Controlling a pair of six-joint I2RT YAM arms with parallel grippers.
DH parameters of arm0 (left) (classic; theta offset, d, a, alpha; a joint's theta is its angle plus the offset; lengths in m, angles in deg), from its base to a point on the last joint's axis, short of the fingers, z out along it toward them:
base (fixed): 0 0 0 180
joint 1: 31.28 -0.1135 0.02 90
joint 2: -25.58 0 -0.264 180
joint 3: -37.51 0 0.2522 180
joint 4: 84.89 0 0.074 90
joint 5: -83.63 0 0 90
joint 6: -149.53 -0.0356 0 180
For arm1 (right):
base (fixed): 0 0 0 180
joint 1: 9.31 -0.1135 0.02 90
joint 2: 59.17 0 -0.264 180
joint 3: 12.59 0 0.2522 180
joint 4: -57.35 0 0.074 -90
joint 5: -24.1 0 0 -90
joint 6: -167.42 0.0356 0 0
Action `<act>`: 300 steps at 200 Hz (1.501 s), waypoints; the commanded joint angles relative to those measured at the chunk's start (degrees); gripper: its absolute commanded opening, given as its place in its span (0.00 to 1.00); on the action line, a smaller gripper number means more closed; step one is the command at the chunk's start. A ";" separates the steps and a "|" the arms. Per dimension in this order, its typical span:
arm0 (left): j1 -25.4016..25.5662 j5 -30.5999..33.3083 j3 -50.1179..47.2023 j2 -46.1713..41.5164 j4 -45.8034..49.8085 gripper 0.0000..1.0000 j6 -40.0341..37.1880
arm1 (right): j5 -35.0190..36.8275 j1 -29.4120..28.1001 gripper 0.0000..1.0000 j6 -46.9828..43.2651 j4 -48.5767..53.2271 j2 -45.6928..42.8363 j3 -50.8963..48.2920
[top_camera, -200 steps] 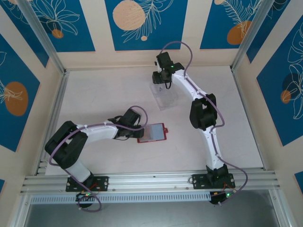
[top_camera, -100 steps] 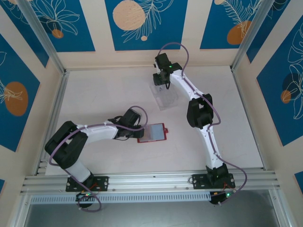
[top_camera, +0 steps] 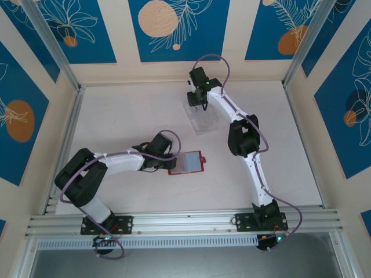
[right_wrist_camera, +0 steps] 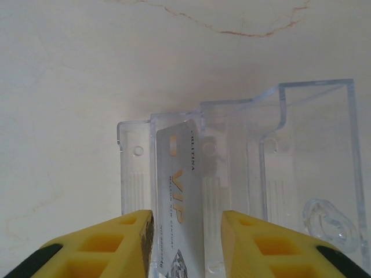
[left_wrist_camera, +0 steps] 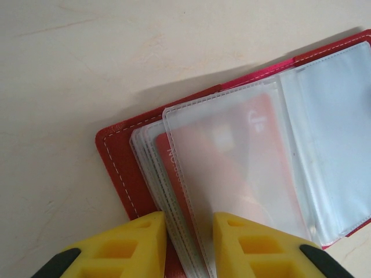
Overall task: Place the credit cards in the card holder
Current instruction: Pick up the credit card from the storage box.
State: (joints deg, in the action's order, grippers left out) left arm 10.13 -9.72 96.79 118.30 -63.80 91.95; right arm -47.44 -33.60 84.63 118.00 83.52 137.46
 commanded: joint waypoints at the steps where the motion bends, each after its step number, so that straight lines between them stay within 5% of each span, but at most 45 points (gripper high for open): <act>1: 0.69 1.33 -1.75 0.79 3.65 0.26 -0.43 | -1.65 -0.10 0.37 -1.19 0.43 1.98 -0.50; 96: 0.61 1.60 -2.00 0.87 3.48 0.25 -0.26 | 2.20 -1.99 0.35 -5.19 -0.34 2.95 -0.41; 300: 0.66 1.33 -1.83 0.92 3.78 0.25 0.16 | -3.81 -0.50 0.08 -3.78 2.02 2.59 4.07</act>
State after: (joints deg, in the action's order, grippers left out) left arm 10.17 -9.70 96.64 118.26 -64.09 92.11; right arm -48.65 -34.50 80.76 118.55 85.51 139.16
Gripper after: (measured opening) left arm 0.250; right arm 0.090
